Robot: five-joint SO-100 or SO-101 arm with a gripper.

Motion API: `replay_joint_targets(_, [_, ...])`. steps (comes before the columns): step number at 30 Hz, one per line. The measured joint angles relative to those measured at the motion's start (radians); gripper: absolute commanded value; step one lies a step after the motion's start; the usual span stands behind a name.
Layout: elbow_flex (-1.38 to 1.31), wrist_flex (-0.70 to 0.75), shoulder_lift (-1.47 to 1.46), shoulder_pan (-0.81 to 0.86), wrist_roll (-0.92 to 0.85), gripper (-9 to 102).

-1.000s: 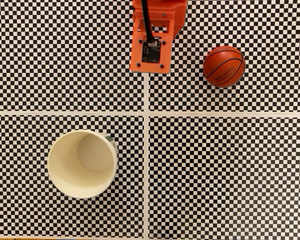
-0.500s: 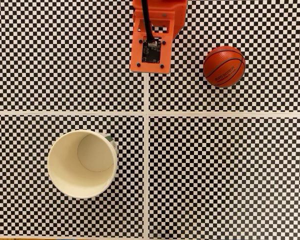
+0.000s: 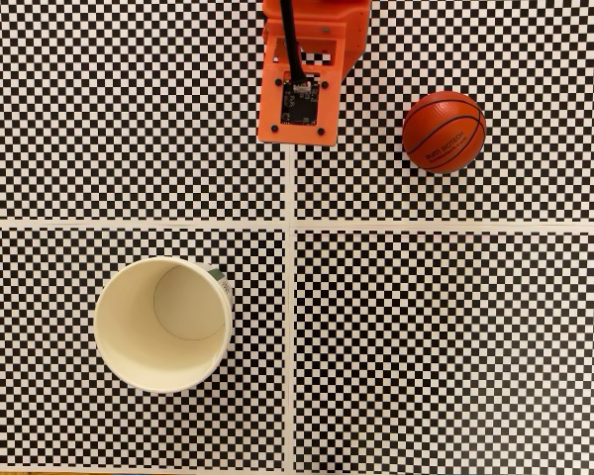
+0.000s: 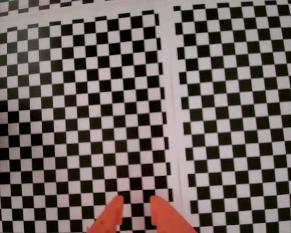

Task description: Grasp basketball and place into cup.

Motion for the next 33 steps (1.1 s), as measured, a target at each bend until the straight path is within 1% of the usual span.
replay_joint_targets(14, [0.000, 0.000, 0.000, 0.000, 0.000, 0])
replay_joint_targets(17, [0.000, 0.000, 0.000, 0.052, -0.011, 0])
replay_joint_targets(19, [0.000, -0.002, 0.000, 0.055, 0.000, 0])
replay_joint_targets(28, [-0.008, -0.018, 0.000, 0.069, -0.035, 8])
replay_joint_targets(31, [-0.048, -0.017, -0.002, 0.067, -0.060, 9])
replay_joint_targets(33, [-0.106, -0.017, -0.054, 0.061, -0.071, 9])
